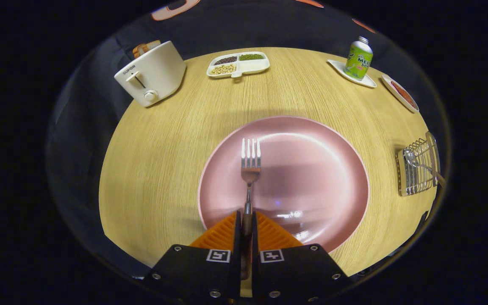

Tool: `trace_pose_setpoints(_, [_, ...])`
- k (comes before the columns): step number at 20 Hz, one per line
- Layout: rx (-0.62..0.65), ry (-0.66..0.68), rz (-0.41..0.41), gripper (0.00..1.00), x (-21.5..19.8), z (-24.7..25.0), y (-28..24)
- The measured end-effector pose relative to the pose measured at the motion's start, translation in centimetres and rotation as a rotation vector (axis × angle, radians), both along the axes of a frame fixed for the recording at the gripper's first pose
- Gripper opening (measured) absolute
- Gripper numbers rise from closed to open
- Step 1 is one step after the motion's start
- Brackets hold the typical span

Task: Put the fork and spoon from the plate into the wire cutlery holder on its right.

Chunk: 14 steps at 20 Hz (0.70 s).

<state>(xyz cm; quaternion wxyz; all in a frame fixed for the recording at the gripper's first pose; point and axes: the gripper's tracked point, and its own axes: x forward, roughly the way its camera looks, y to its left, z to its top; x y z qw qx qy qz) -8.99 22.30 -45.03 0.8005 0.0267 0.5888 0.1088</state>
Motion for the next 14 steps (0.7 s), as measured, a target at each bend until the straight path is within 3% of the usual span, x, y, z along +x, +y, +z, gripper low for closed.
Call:
trace_pose_setpoints(4, [0.044, 0.028, -0.001, 0.06, 0.2, 0.5, -0.8])
trace_pose_setpoints(14, [0.033, -0.092, -0.019, 0.06, 3.0, 5.6, -7.6])
